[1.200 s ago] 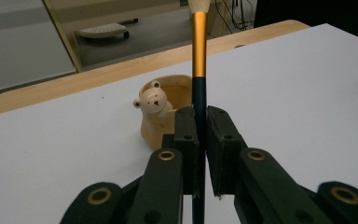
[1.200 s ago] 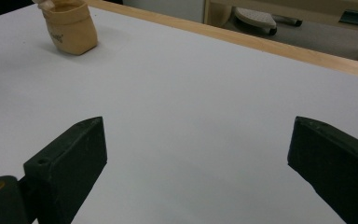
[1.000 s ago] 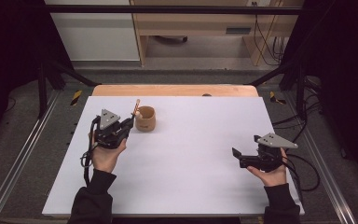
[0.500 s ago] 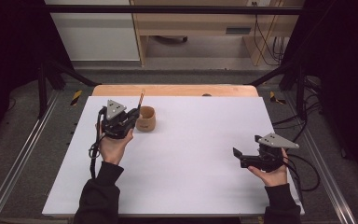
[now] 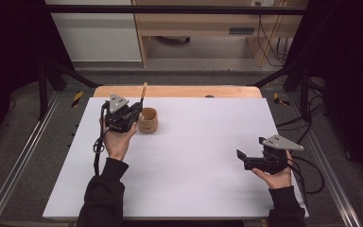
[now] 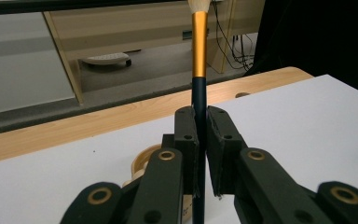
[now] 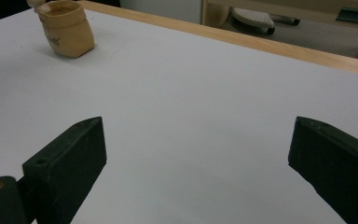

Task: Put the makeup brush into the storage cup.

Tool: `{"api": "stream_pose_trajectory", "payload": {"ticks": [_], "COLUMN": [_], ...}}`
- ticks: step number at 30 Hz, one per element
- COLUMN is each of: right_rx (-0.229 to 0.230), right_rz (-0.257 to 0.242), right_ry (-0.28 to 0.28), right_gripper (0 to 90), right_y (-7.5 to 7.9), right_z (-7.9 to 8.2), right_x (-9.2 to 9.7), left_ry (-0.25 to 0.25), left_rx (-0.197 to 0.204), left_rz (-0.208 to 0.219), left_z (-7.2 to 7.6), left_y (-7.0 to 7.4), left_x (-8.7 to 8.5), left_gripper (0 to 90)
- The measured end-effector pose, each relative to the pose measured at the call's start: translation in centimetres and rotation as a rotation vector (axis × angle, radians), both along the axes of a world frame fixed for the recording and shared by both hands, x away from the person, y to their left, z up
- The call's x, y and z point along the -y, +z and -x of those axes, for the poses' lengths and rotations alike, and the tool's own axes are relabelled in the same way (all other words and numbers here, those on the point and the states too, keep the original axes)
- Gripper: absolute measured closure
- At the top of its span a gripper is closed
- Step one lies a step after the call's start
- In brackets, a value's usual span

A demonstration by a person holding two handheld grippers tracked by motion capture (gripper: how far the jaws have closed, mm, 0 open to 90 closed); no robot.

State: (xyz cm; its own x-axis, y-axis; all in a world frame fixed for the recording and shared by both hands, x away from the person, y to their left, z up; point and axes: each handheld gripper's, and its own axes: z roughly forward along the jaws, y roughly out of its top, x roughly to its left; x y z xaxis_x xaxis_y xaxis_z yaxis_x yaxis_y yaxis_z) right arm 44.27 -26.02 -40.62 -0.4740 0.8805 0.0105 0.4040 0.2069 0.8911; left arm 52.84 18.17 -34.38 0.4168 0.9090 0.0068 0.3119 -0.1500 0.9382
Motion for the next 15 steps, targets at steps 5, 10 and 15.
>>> {"api": "stream_pose_trajectory", "payload": {"ticks": [5,10,15], "right_rx": [-0.001,0.001,0.001], "right_rz": [-0.004,-0.002,-0.004], "right_ry": [-0.001,0.001,0.002], "right_gripper": [4.3,4.3,4.1], "right_y": [0.0,0.0,0.0], "right_z": [0.0,0.0,0.0], "right_x": [0.0,0.1,0.1], "left_ry": [0.009,0.017,0.025], "left_rx": [0.000,0.003,0.006], "left_rz": [0.014,0.015,0.017], "left_z": [-0.8,-1.4,-2.2], "left_y": [0.1,0.0,-0.1], "left_x": [0.1,0.2,0.4], "left_gripper": [82.8,82.8,82.8]}}
